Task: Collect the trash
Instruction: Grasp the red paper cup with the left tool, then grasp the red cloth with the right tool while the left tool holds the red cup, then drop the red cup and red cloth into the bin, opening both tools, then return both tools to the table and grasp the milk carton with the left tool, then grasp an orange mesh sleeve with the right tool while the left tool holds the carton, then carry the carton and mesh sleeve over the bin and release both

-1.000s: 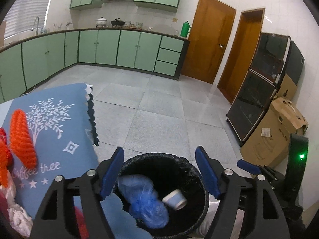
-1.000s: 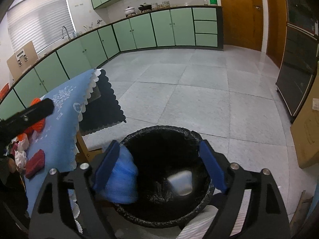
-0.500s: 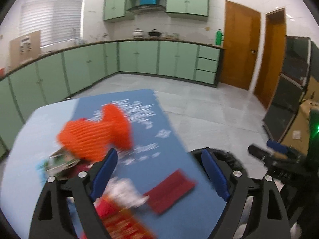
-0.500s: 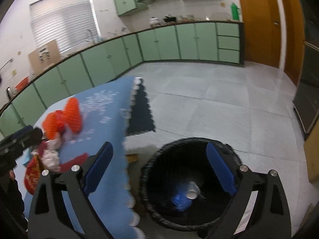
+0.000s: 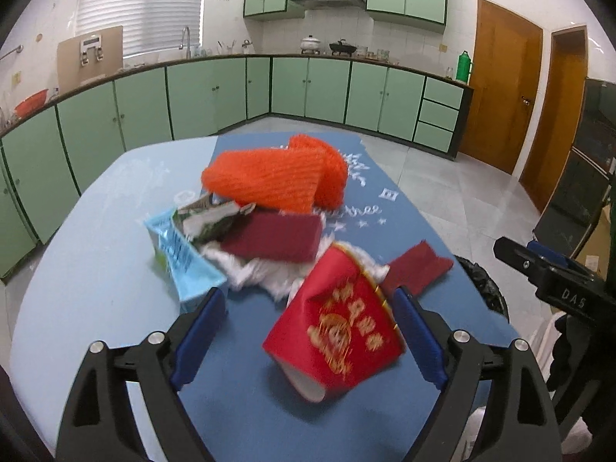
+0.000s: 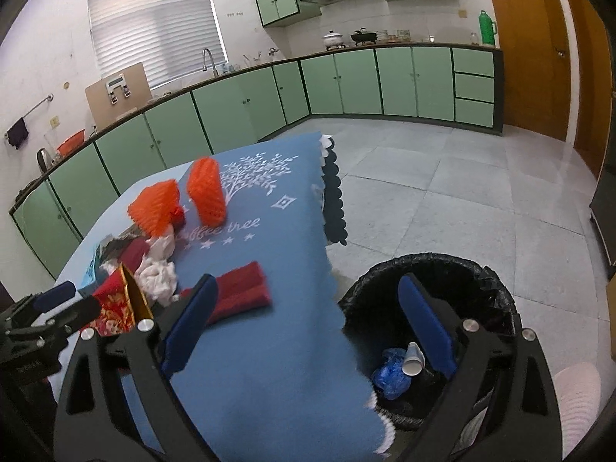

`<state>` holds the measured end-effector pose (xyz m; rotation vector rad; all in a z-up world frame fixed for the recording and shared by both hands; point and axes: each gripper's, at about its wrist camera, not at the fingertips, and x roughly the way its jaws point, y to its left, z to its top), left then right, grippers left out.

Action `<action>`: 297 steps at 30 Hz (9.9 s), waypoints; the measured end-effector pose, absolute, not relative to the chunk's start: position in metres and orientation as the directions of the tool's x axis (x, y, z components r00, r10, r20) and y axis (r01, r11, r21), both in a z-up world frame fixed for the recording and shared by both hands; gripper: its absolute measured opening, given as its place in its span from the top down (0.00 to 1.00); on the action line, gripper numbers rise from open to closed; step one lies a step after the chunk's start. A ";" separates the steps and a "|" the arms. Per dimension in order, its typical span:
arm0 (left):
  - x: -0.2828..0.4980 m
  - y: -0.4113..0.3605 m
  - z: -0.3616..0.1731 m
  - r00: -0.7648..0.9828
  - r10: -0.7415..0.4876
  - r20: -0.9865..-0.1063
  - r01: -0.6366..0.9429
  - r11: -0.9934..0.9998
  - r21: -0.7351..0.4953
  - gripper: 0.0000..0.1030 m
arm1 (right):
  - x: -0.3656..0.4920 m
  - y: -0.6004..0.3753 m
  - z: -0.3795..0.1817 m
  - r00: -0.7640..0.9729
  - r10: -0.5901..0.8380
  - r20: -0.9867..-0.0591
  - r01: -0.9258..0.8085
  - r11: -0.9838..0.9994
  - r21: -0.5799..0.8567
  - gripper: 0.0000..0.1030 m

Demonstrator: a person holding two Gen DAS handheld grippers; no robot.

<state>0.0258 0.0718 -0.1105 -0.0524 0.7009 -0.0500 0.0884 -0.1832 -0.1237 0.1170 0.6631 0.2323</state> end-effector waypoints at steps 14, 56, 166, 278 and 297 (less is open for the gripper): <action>0.033 0.077 -0.157 0.658 -0.130 -0.742 0.023 0.988 -0.152 0.16 | 0.075 -0.169 -0.128 0.763 0.237 -0.601 -0.192 0.972 0.139 0.11; 0.017 0.098 -0.127 0.789 -0.051 -0.612 -0.036 0.991 -0.129 0.54 | 0.107 -0.102 -0.167 0.643 0.306 -0.703 -0.362 0.929 0.073 0.11; 0.057 0.128 -0.101 0.779 0.135 -0.612 -0.179 0.984 -0.011 0.26 | 0.128 -0.118 -0.116 0.748 0.358 -0.559 -0.336 0.930 0.146 0.09; 0.122 0.021 -0.045 0.820 -0.156 -0.551 0.095 0.986 -0.138 0.67 | 0.134 -0.191 -0.040 0.820 0.282 -0.498 -0.264 0.958 0.108 0.91; 0.138 -0.104 -0.086 0.715 -0.384 -0.584 0.358 0.919 -0.166 0.67 | 0.112 -0.303 -0.088 0.833 0.041 -0.552 0.002 0.997 0.078 0.91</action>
